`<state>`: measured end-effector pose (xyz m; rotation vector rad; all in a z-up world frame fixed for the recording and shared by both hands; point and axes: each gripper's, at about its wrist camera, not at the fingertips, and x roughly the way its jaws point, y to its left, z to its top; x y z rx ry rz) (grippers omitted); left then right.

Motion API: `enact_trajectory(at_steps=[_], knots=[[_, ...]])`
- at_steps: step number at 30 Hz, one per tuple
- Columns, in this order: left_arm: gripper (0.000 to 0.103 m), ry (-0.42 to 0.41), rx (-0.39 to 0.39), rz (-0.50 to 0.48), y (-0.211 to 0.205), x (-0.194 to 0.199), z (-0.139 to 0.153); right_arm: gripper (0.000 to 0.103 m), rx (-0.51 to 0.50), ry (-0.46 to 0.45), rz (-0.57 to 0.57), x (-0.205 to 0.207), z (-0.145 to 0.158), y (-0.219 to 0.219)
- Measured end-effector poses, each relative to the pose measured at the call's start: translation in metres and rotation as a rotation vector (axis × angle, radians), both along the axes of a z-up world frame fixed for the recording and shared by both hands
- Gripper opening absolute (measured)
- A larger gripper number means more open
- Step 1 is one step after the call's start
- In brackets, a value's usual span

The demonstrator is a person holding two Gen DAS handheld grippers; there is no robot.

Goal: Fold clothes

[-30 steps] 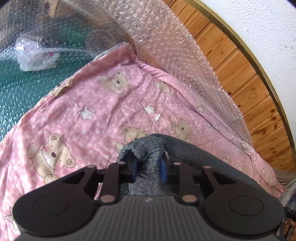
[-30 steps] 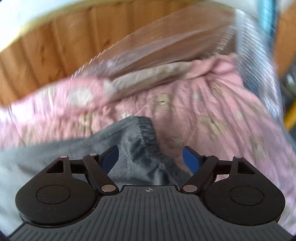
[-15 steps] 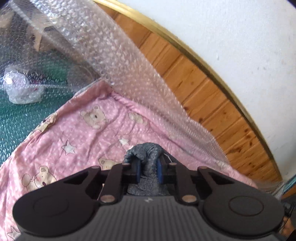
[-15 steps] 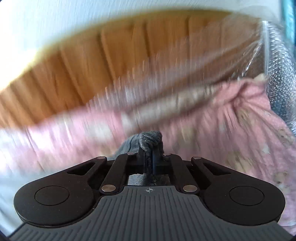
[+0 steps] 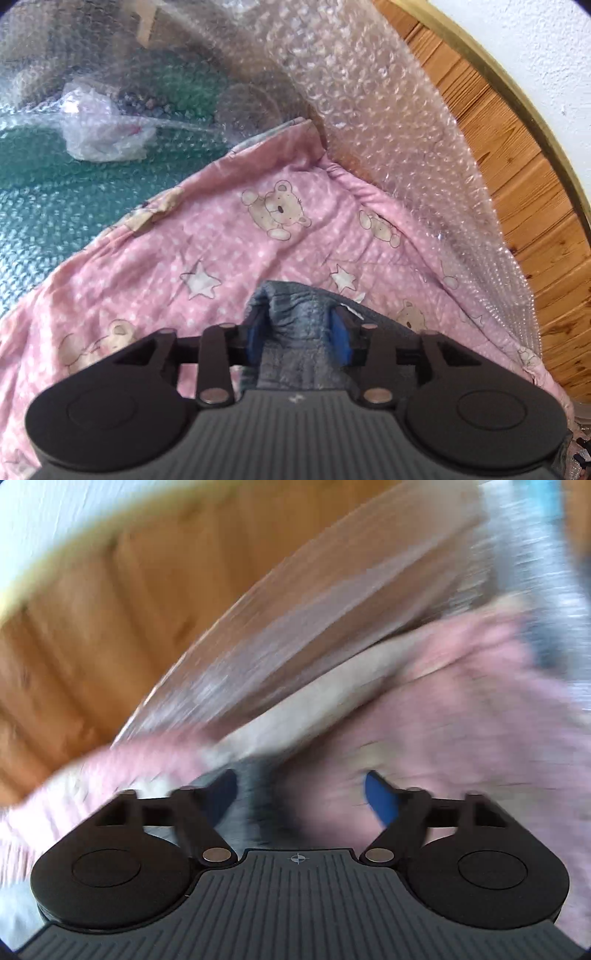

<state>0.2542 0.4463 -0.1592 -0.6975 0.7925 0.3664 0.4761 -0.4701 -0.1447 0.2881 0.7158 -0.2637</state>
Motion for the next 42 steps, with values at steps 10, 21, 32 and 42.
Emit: enact_trajectory(at_steps=[10,21,32,42], knots=[[0.063,0.080,-0.111,0.105,-0.019,-0.158,0.006,0.069,0.296,0.094,0.026,-0.081,-0.050,-0.011],[0.065,0.092,-0.127,0.069,-0.061,-0.232,0.009,0.000,0.244,0.007,-0.158,-0.123,0.000,-0.007],[0.069,0.140,-0.020,-0.115,-0.054,-0.249,-0.006,0.059,0.110,0.126,-0.245,-0.208,0.005,0.020],[0.070,-0.034,-0.122,-0.291,-0.071,-0.242,-0.010,0.071,-0.044,0.149,0.824,-0.337,0.044,0.333]])
